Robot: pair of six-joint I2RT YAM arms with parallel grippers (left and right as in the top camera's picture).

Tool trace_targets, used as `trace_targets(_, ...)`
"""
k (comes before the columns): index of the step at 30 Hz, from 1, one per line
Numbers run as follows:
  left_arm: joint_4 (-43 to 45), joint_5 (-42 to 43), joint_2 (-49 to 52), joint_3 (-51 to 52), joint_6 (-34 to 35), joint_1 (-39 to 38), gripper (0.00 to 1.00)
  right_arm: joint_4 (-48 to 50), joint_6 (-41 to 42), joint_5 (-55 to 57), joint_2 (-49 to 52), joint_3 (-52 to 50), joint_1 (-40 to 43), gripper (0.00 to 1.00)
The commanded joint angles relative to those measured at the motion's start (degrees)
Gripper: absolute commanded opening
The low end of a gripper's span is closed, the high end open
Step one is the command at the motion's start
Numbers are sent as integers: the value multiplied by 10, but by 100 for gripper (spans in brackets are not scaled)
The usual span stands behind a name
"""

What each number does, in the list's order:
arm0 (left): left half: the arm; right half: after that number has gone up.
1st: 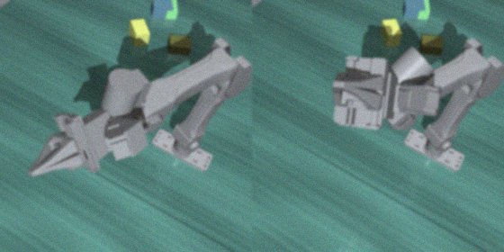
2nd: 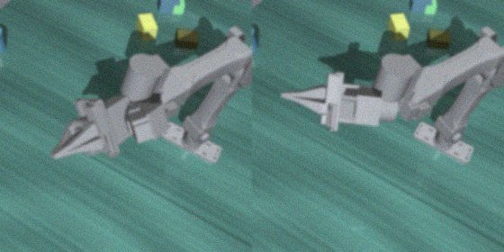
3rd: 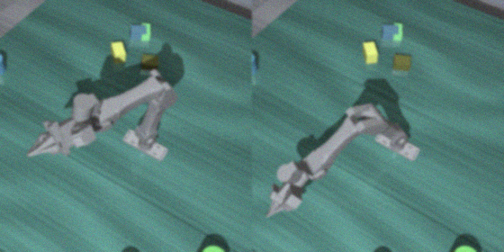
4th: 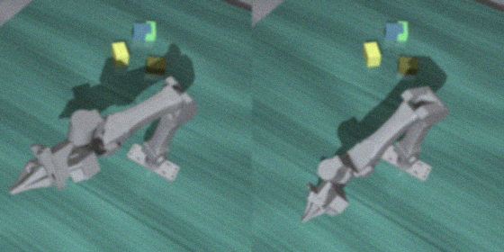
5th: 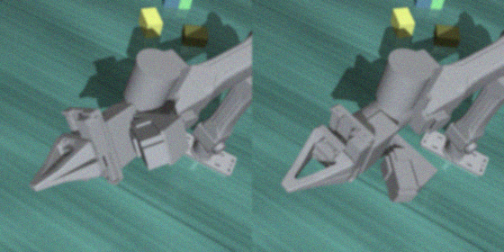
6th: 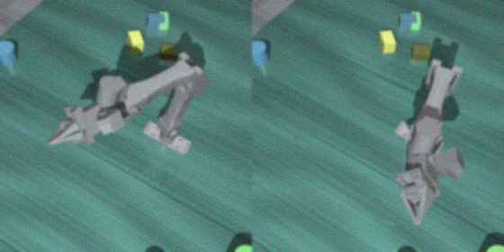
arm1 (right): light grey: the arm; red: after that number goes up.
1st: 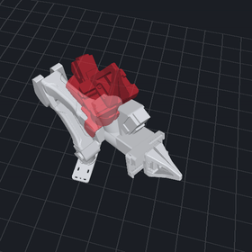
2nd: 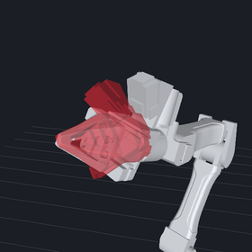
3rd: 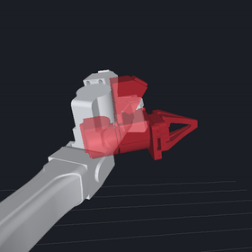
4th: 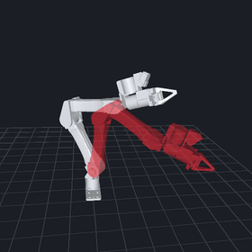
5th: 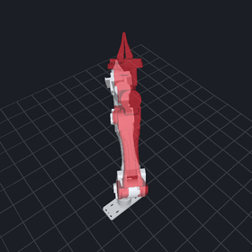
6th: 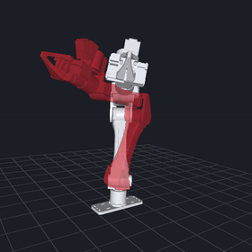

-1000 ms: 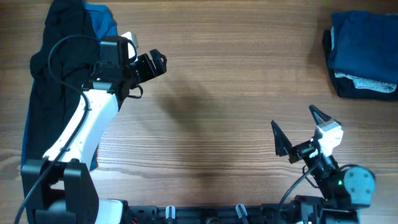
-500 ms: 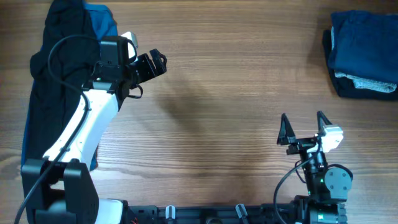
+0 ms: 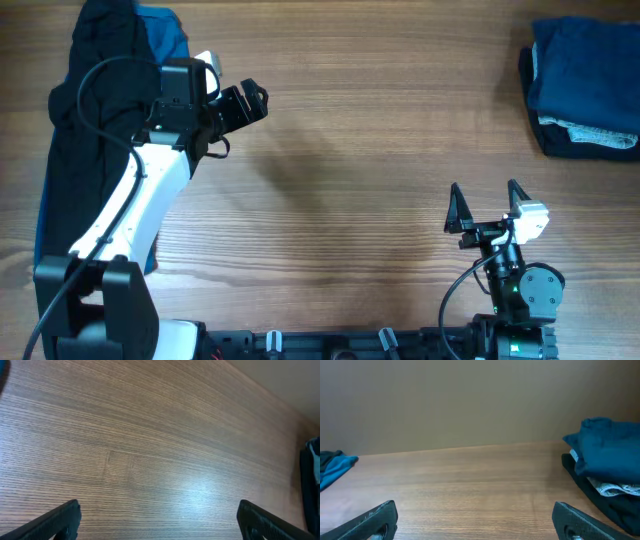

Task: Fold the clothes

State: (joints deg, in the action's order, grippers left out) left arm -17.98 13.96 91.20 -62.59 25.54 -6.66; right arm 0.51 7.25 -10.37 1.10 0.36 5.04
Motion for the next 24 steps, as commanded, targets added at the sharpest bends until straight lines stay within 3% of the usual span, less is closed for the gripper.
trace_targets(1,1,-3,5,-1,-13,-2,100,3,-12,11,-9,-1,-3,100)
trace_targets(13,-2,-25,-4,-1,-14,3,100,3,-11,11,-9,-1,-3,100)
trace_targets(18,9,-109,-88,2,-21,5,100,3,-12,11,-9,-1,-3,100)
trace_targets(20,27,-111,-137,11,-65,15,100,3,-11,11,-9,-1,-3,100)
trace_targets(24,41,-110,-225,46,-85,55,100,3,-12,11,-9,-1,-3,100)
